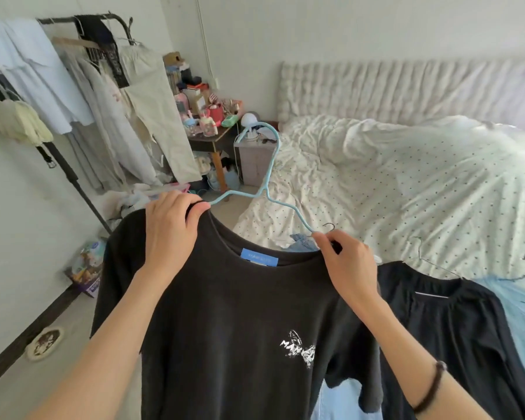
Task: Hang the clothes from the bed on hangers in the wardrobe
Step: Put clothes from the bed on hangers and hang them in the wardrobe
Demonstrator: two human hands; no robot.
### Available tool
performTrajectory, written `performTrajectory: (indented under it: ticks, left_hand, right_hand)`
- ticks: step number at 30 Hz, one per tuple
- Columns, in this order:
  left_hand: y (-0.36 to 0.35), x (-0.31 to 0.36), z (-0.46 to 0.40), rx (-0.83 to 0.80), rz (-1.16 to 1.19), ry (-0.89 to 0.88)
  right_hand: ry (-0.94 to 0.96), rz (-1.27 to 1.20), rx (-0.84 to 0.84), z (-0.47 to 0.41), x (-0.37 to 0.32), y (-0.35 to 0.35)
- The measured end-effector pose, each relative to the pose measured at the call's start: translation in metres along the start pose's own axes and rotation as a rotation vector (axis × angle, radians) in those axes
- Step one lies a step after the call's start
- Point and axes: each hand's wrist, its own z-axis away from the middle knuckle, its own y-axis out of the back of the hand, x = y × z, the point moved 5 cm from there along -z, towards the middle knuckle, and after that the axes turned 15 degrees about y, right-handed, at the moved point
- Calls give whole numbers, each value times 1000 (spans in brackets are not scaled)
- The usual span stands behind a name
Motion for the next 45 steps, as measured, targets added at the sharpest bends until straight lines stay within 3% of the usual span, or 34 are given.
performTrajectory:
  ticks: [8, 17, 25, 28, 33, 37, 40, 45]
  left_hand:
    - [-172, -19, -87, -219, 0, -35]
    - [-337, -34, -149, -282, 35, -51]
    - [-508, -87, -97, -572, -91, -9]
    - [-548, -99, -78, -611, -117, 15]
    - [-591, -96, -63, -729, -123, 134]
    - [-605, -95, -43, -943, -287, -35]
    - [-587, -87, -41, -942, -349, -84]
    - [-515, -38, -40, -896, -119, -93]
  right_hand:
    - [-164, 1, -79, -97, 96, -78]
    - [-228, 118, -90, -181, 193, -149]
    - [-333, 205, -289, -165, 319, -254]
    - [-358, 243, -335, -156, 353, -282]
    - [-426, 270, -422, -159, 390, -310]
    - [-452, 247, -502, -149, 396, -311]
    - [-401, 285, -549, -142, 380, -296]
    - [-267, 366, -439, -133, 318, -240]
